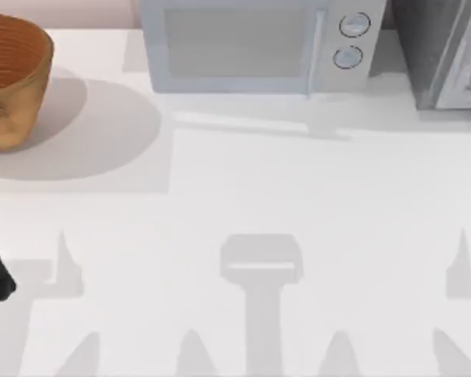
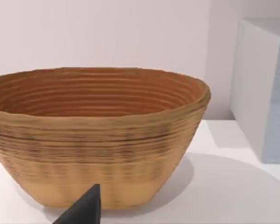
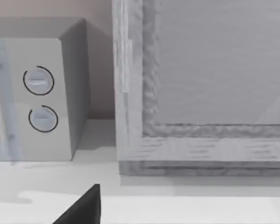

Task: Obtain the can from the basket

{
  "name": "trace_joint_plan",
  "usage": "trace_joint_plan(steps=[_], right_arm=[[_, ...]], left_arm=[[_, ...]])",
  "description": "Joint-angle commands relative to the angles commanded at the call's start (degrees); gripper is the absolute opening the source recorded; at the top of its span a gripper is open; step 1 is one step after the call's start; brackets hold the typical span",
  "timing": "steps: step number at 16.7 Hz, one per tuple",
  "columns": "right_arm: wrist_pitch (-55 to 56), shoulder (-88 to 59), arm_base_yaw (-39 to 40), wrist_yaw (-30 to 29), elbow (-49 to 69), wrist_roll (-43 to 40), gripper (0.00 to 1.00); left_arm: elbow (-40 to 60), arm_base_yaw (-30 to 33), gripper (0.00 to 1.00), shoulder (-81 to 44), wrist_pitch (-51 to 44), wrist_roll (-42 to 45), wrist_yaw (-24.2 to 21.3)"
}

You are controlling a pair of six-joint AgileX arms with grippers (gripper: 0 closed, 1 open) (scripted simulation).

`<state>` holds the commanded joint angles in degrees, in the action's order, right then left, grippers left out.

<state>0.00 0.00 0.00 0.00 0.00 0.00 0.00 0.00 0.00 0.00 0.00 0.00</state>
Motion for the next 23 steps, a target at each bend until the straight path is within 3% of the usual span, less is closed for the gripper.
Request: trace_joint_plan(steps=[5, 11, 16, 23], right_arm=[[0.00, 0.00, 0.00, 0.00, 0.00, 0.00, 1.00], [0.00, 0.00, 0.00, 0.00, 0.00, 0.00, 1.00], [0.00, 0.00, 0.00, 0.00, 0.00, 0.00, 1.00], [0.00, 0.00, 0.00, 0.00, 0.00, 0.00, 1.00]], left_arm=[[2.03, -0.40, 1.00, -3.27, -2.10, 0.03, 0.00], [16.53, -2.48, 1.00, -24.28, -14.51, 0.48, -0.48], [38.51, -4.86, 1.00, -50.13, -28.77, 1.79, -1.28], [78.16, -7.90, 1.00, -89.15, -48.46, 5.38, -2.83]])
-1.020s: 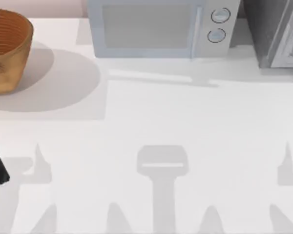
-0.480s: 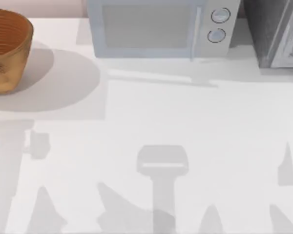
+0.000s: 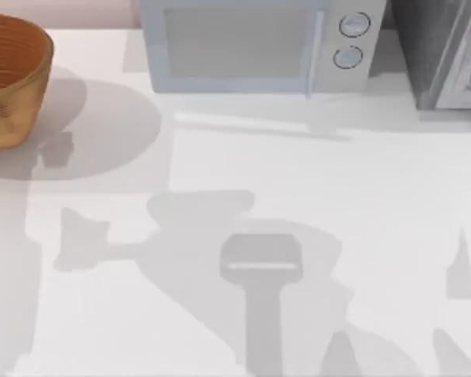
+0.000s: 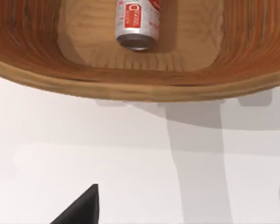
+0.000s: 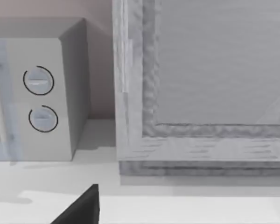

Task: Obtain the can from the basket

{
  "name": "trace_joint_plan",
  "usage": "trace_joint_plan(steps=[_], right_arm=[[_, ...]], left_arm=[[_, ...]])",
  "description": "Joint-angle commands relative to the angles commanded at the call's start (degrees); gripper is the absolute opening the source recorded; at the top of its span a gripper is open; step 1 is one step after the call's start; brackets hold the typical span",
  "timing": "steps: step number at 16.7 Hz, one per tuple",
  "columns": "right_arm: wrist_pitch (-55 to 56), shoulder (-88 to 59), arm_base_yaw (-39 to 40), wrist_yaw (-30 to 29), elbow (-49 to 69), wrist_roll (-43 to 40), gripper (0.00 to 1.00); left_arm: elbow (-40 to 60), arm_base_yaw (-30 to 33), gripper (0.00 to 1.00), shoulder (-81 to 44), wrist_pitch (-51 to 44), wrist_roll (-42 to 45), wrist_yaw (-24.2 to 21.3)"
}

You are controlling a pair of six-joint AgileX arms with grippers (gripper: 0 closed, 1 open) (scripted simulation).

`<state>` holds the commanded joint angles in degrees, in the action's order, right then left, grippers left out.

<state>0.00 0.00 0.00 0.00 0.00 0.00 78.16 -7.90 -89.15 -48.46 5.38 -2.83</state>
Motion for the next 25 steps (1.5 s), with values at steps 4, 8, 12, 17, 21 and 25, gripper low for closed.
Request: trace_joint_plan(steps=[4, 8, 12, 17, 21, 25], right_arm=[[0.00, 0.00, 0.00, 0.00, 0.00, 0.00, 1.00], [0.00, 0.00, 0.00, 0.00, 0.00, 0.00, 1.00], [0.00, 0.00, 0.00, 0.00, 0.00, 0.00, 1.00], [0.00, 0.00, 0.00, 0.00, 0.00, 0.00, 1.00], [0.00, 0.00, 0.00, 0.00, 0.00, 0.00, 1.00], [0.00, 0.00, 0.00, 0.00, 0.00, 0.00, 1.00]], left_arm=[[22.26, -1.33, 1.00, -20.94, -9.62, 2.31, -0.99], [40.67, -2.19, 1.00, -38.36, -17.06, 4.40, -1.94], [52.69, -2.58, 1.00, -49.78, -21.58, 5.91, -2.63], [56.04, -2.66, 1.00, -52.97, -22.77, 6.36, -2.83], [55.73, -2.36, 1.00, -53.02, -22.47, 6.25, -2.78], [52.37, -2.23, 1.00, -55.20, -16.63, 5.95, -2.78]])
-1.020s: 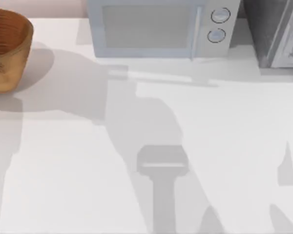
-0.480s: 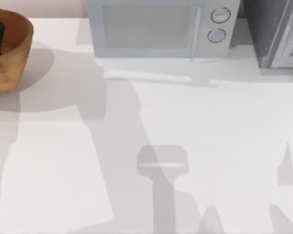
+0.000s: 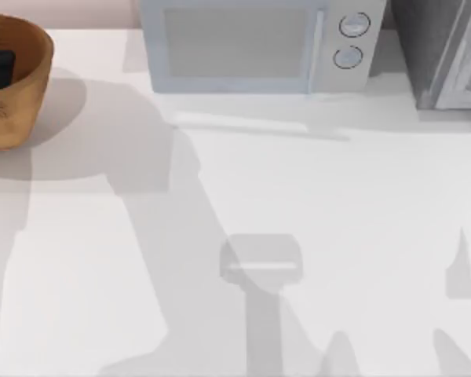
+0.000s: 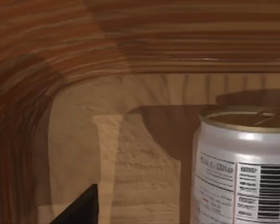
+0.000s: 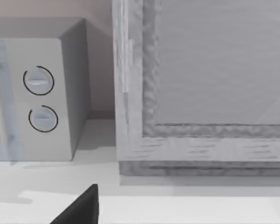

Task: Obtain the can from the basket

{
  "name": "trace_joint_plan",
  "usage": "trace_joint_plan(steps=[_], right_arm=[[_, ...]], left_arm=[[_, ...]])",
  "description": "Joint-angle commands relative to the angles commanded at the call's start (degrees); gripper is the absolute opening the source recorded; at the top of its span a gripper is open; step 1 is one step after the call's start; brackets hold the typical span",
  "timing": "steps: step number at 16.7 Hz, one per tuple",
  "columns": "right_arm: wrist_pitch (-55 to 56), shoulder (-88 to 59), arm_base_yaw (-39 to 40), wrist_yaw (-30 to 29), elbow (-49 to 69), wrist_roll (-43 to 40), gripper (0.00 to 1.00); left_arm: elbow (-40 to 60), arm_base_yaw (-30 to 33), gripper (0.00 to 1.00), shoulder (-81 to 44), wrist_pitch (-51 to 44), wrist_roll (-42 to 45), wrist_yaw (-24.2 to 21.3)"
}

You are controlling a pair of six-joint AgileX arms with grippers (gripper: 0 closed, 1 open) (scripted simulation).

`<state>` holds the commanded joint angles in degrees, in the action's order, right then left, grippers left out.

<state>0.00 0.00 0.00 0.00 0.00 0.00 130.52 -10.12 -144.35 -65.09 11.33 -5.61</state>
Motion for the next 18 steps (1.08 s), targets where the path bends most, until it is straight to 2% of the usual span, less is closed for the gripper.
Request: trace_joint_plan(steps=[3, 7, 18], right_arm=[[0.00, 0.00, 0.00, 0.00, 0.00, 0.00, 1.00], [0.00, 0.00, 0.00, 0.00, 0.00, 0.00, 1.00], [0.00, 0.00, 0.00, 0.00, 0.00, 0.00, 1.00]], left_arm=[[-2.30, 0.15, 1.00, -1.63, 3.78, -0.14, 0.00], [-2.38, 0.16, 1.00, -1.70, 3.89, -0.14, 0.00], [-2.38, 0.16, 0.17, -1.70, 3.89, -0.14, 0.00]])
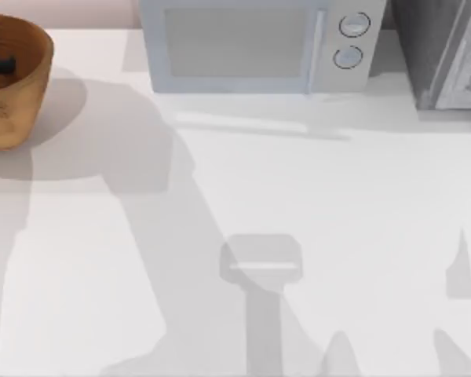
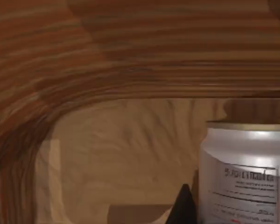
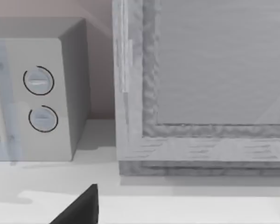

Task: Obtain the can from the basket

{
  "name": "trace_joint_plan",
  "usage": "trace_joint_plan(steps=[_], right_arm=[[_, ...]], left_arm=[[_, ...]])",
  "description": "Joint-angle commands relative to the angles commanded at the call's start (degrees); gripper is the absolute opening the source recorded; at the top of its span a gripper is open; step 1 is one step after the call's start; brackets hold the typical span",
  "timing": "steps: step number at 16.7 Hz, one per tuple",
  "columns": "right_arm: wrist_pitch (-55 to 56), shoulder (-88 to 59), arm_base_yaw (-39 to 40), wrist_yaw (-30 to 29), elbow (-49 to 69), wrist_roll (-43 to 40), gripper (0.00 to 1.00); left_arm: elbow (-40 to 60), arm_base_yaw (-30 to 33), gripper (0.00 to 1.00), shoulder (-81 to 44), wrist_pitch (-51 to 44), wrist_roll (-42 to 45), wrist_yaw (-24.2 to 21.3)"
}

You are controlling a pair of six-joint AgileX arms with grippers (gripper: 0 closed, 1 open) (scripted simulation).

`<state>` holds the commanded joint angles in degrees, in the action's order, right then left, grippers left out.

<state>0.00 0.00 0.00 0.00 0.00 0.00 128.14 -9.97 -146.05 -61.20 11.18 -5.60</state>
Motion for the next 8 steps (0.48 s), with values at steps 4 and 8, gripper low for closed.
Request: trace_joint_plan(steps=[4, 8], right_arm=[[0.00, 0.00, 0.00, 0.00, 0.00, 0.00, 1.00], [0.00, 0.00, 0.00, 0.00, 0.00, 0.00, 1.00]], left_arm=[[0.00, 0.00, 0.00, 0.00, 0.00, 0.00, 0.00], [0.00, 0.00, 0.00, 0.00, 0.00, 0.00, 0.00]])
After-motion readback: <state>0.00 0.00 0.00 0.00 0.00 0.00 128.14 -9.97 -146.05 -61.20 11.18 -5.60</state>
